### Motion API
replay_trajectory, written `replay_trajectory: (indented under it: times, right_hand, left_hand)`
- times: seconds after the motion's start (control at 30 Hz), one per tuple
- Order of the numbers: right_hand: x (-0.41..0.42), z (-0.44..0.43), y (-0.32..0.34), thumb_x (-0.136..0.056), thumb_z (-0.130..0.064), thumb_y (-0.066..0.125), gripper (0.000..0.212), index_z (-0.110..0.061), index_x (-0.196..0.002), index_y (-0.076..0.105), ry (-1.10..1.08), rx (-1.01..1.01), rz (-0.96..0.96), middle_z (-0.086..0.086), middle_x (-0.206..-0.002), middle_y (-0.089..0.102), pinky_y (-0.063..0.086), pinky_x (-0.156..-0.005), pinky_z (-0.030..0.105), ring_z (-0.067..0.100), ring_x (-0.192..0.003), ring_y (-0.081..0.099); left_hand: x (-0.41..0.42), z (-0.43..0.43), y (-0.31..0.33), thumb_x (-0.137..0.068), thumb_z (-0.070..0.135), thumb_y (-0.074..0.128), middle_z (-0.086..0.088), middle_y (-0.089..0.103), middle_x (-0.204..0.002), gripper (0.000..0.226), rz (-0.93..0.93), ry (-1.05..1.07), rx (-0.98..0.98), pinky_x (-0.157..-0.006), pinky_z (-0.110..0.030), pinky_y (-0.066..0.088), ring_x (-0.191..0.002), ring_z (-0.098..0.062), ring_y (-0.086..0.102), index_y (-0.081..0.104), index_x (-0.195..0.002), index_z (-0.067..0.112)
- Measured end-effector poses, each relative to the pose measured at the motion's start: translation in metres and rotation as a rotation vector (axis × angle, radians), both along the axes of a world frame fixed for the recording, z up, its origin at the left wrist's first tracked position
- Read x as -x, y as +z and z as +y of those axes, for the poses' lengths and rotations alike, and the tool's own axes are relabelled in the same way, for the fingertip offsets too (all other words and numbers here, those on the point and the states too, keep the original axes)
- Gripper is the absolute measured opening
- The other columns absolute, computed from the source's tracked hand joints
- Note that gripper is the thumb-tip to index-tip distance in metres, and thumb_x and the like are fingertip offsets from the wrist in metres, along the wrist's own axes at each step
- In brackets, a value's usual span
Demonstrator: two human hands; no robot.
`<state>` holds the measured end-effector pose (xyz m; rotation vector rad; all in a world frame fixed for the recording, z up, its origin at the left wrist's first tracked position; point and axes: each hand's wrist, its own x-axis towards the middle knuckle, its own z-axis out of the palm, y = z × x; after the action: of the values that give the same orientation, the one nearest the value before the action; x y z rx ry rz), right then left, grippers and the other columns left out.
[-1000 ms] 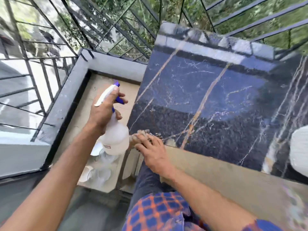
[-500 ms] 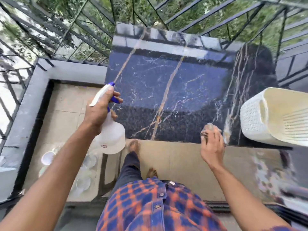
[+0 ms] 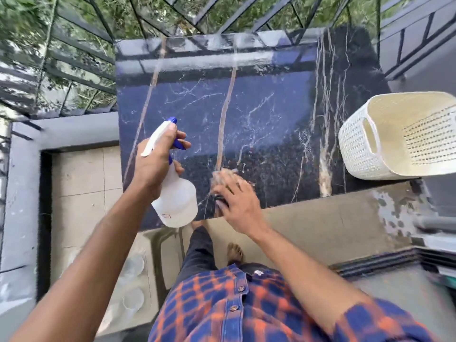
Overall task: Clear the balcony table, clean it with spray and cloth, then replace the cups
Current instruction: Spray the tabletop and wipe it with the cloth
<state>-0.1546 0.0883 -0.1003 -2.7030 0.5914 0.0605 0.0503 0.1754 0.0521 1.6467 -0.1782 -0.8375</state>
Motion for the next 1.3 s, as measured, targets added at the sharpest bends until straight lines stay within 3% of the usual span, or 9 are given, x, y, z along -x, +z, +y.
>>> replay_trajectory:
  times: [0.23, 0.4, 0.5, 0.67, 0.83, 1.0, 1.07, 1.17, 1.3]
  right_hand:
    - [0.060, -0.153, 0.005, -0.103, -0.037, 0.050, 0.057, -0.022, -0.156, 0.033, -0.717, 0.032, 0.187, 0.008, -0.169, 0.018, 0.020, -0.125, 0.052, 0.035, -0.152, 0.022]
    - [-0.059, -0.221, 0.001, -0.097, -0.036, 0.038, 0.038, -0.023, -0.131, 0.051, -0.597, 0.008, 0.240, 0.008, -0.159, 0.033, 0.020, -0.123, 0.050, 0.033, -0.148, 0.028]
    - [-0.122, -0.187, -0.005, -0.089, -0.045, 0.027, 0.049, -0.032, -0.129, 0.052, -0.454, -0.031, 0.238, 0.004, -0.164, 0.029, 0.024, -0.121, 0.055, 0.034, -0.150, 0.025]
    - [-0.064, -0.109, 0.007, -0.098, -0.041, 0.045, 0.044, -0.025, -0.139, 0.051, -0.181, -0.040, 0.119, 0.004, -0.170, 0.018, 0.022, -0.123, 0.050, 0.031, -0.155, 0.019]
    - [-0.021, -0.207, 0.006, -0.102, -0.041, 0.046, 0.048, -0.030, -0.148, 0.035, -0.614, 0.017, 0.214, 0.005, -0.171, 0.004, 0.019, -0.125, 0.055, 0.031, -0.156, 0.011]
    - [-0.115, -0.290, 0.016, -0.103, -0.031, 0.047, 0.067, -0.018, -0.160, 0.015, -0.856, -0.038, 0.291, 0.012, -0.171, -0.001, 0.005, -0.127, 0.051, 0.040, -0.156, 0.003]
    - [-0.170, -0.280, 0.015, -0.100, -0.031, 0.048, 0.057, -0.025, -0.153, 0.030, -0.793, -0.069, 0.246, 0.007, -0.171, 0.004, 0.012, -0.126, 0.054, 0.041, -0.155, 0.007]
    - [-0.213, -0.227, 0.005, -0.095, -0.042, 0.042, 0.055, -0.031, -0.149, 0.040, -0.354, 0.043, 0.188, 0.005, -0.170, 0.015, 0.018, -0.125, 0.053, 0.033, -0.154, 0.016]
    - [-0.156, -0.161, 0.006, -0.094, -0.035, 0.061, 0.044, -0.024, -0.136, 0.059, -0.051, -0.010, -0.040, 0.006, -0.165, 0.032, 0.025, -0.122, 0.045, 0.033, -0.147, 0.034]
  left_hand:
    - [-0.023, -0.048, -0.006, -0.095, 0.052, 0.054, -0.011, 0.074, -0.096, 0.036, 0.037, -0.069, 0.001, -0.053, -0.031, 0.047, -0.046, -0.018, 0.049, 0.071, -0.089, 0.021]
    - [-0.036, -0.085, -0.009, -0.100, 0.046, 0.054, -0.012, 0.073, -0.094, 0.036, 0.031, -0.118, 0.005, -0.048, -0.027, 0.047, -0.049, -0.015, 0.051, 0.070, -0.093, 0.015]
    - [-0.042, -0.106, -0.009, -0.101, 0.043, 0.053, -0.011, 0.072, -0.092, 0.036, 0.046, -0.134, 0.011, -0.049, -0.028, 0.047, -0.054, -0.011, 0.055, 0.069, -0.096, 0.012]
    - [-0.060, -0.133, -0.013, -0.098, 0.047, 0.055, -0.008, 0.074, -0.090, 0.040, 0.045, -0.171, 0.029, -0.051, -0.030, 0.046, -0.052, -0.020, 0.054, 0.070, -0.093, 0.010]
    - [-0.076, -0.147, -0.013, -0.100, 0.045, 0.054, -0.006, 0.073, -0.089, 0.038, 0.043, -0.166, 0.019, -0.050, -0.030, 0.047, -0.044, -0.020, 0.048, 0.070, -0.091, 0.012]
    - [-0.094, -0.152, -0.019, -0.091, 0.055, 0.056, -0.008, 0.075, -0.097, 0.049, 0.080, -0.134, 0.036, -0.056, -0.040, 0.051, -0.042, -0.025, 0.048, 0.070, -0.097, 0.008]
    - [-0.102, -0.153, -0.021, -0.092, 0.054, 0.055, -0.010, 0.075, -0.099, 0.048, 0.078, -0.111, 0.037, -0.056, -0.039, 0.050, -0.041, -0.025, 0.048, 0.070, -0.098, 0.009]
    - [-0.112, -0.156, -0.024, -0.097, 0.049, 0.055, -0.011, 0.072, -0.095, 0.041, 0.081, -0.076, 0.046, -0.049, -0.030, 0.046, -0.044, -0.022, 0.049, 0.069, -0.094, 0.011]
    - [-0.119, -0.156, -0.027, -0.099, 0.047, 0.055, -0.007, 0.070, -0.092, 0.037, 0.094, -0.047, 0.045, -0.050, -0.030, 0.044, -0.050, -0.021, 0.047, 0.070, -0.094, 0.013]
